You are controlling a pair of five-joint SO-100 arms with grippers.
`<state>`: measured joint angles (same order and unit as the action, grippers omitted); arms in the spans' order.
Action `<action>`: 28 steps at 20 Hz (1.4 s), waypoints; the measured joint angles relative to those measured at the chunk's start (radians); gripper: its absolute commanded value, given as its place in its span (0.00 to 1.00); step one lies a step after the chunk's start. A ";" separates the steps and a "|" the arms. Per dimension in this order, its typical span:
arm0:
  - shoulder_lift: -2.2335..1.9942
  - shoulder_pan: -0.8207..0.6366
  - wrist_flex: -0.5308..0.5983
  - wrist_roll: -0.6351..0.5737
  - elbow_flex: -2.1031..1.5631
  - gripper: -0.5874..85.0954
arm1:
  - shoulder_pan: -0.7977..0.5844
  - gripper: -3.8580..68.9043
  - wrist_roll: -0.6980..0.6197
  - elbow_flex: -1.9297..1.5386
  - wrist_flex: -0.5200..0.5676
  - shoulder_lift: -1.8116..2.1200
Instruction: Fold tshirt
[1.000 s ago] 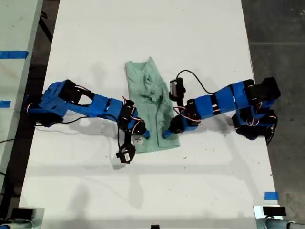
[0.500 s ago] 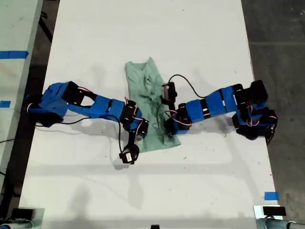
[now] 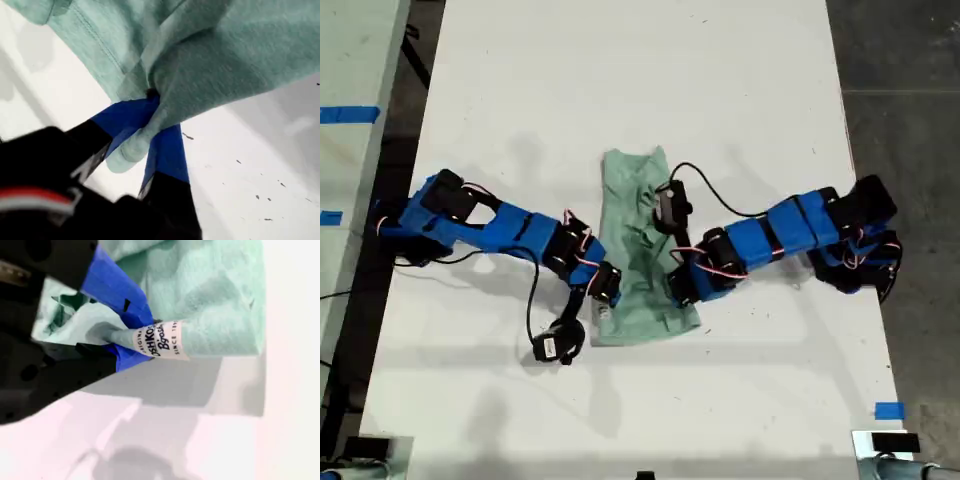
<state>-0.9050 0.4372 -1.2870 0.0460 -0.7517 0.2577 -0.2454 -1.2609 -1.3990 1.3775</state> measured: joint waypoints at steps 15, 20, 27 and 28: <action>-0.337 -0.560 -0.156 -0.333 -0.178 0.19 | -0.735 0.44 -0.348 -0.457 0.374 0.460; -0.413 -0.795 -0.221 -0.383 -0.273 0.40 | -0.897 0.44 -0.394 -0.515 0.488 0.483; -1.025 -0.983 -0.025 -0.446 -0.876 0.33 | -1.051 0.33 -0.405 -0.907 0.499 1.063; -1.140 -0.974 0.029 -0.445 -1.011 0.30 | -1.045 0.31 -0.400 -1.002 0.499 1.206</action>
<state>-2.0448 -0.5369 -1.2579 -0.3988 -1.7625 -0.7869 -0.6458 -2.2626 -0.9004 2.5832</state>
